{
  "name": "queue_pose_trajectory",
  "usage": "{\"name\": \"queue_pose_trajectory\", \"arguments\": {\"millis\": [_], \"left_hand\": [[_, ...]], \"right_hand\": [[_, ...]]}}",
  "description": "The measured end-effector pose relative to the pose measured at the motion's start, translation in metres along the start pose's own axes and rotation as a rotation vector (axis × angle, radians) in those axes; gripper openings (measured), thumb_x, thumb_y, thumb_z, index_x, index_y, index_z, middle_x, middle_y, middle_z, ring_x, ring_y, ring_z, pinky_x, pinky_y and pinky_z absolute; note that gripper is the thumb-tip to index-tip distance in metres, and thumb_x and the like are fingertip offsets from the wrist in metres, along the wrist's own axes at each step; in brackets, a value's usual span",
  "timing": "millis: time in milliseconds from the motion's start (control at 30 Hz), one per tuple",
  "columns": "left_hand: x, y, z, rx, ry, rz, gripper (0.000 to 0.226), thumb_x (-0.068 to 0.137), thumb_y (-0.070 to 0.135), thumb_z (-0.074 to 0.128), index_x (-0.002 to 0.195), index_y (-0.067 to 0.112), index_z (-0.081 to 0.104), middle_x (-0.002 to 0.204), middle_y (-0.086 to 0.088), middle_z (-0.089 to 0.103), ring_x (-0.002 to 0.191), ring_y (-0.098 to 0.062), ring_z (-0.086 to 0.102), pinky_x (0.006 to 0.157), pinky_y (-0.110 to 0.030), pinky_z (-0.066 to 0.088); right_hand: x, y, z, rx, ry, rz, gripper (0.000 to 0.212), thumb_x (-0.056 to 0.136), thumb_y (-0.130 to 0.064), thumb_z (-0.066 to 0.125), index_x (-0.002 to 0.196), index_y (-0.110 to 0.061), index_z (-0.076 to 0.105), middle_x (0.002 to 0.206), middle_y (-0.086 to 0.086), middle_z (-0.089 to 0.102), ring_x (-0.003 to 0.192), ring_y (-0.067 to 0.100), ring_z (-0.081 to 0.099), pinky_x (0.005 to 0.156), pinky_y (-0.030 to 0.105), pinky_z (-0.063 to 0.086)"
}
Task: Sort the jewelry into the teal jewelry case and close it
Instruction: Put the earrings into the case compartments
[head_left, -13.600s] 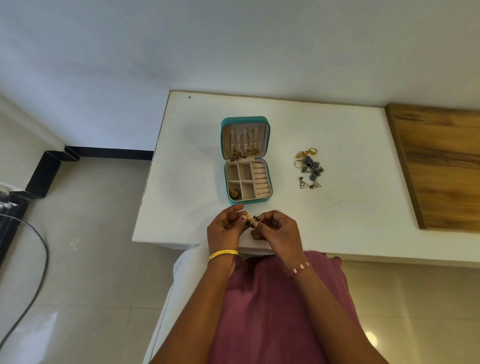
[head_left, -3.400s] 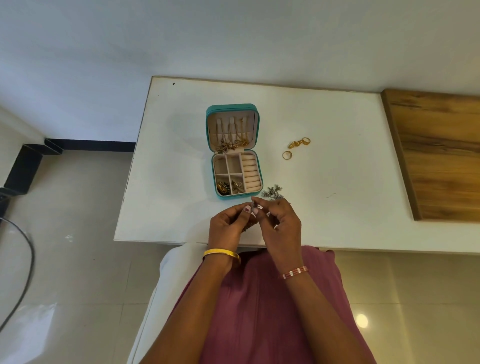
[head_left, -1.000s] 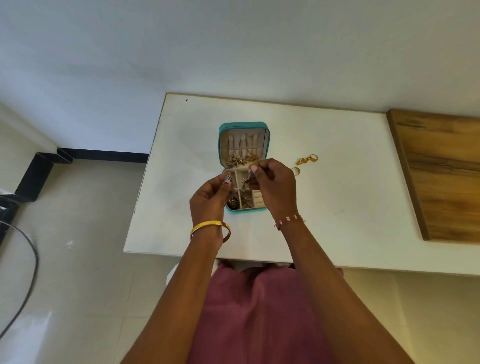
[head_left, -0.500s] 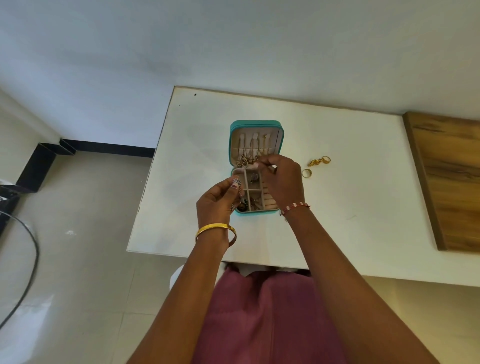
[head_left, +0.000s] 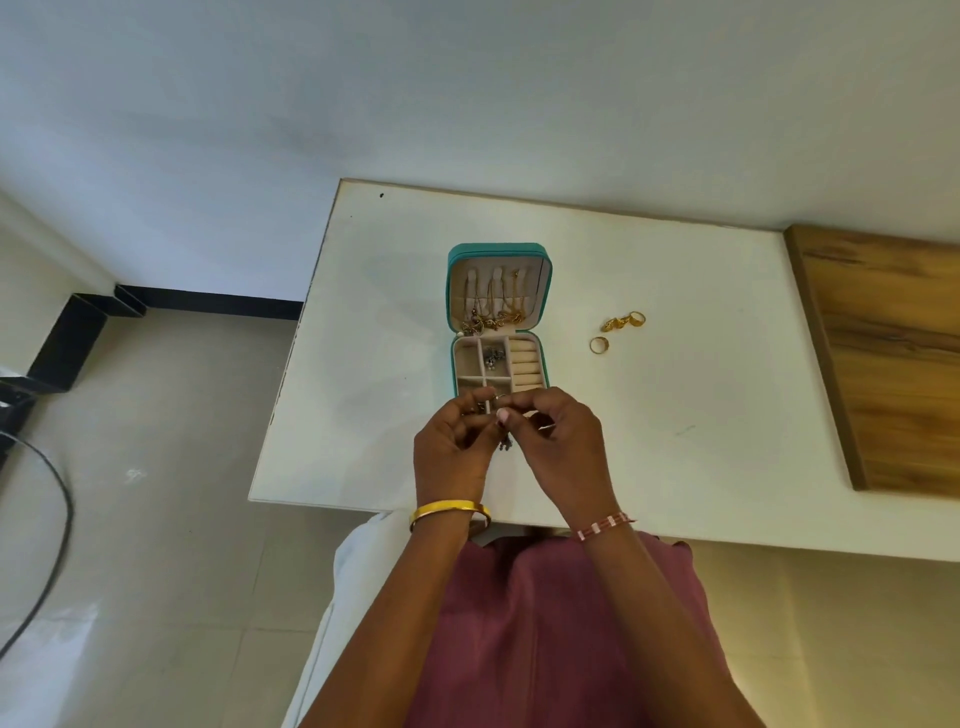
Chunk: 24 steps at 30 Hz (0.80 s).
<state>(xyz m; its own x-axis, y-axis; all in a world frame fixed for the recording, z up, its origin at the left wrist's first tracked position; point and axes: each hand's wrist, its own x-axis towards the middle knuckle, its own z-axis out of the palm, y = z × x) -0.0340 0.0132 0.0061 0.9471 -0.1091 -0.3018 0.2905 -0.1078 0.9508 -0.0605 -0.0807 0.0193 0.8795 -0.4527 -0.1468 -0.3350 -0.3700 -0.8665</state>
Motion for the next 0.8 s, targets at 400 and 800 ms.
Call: {"name": "queue_pose_trajectory", "arguments": {"millis": [400,800], "left_hand": [[0.004,-0.022,-0.011,-0.293,0.193,-0.220,0.019,0.087,0.001,0.052,0.090,0.012,0.067,0.069,0.003,0.070,0.070,-0.010,0.066,0.069,-0.020,0.056],[0.011,-0.025,-0.013,-0.355,0.221,-0.267,0.022,0.087,0.003,0.052,0.079,0.017,0.066,0.056,0.008,0.068,0.069,-0.015,0.064,0.063,-0.018,0.056]], "right_hand": [[0.048,-0.026,-0.015,0.369,0.036,0.066,0.010,0.087,0.001,0.054,0.093,0.004,0.061,0.075,0.008,0.064,0.053,0.001,0.062,0.057,0.014,0.054],[0.087,-0.011,0.009,-0.049,-0.063,-0.038,0.011,0.082,-0.004,0.064,0.091,0.000,0.068,0.091,0.018,0.069,0.075,0.022,0.062,0.075,0.033,0.055]]}}
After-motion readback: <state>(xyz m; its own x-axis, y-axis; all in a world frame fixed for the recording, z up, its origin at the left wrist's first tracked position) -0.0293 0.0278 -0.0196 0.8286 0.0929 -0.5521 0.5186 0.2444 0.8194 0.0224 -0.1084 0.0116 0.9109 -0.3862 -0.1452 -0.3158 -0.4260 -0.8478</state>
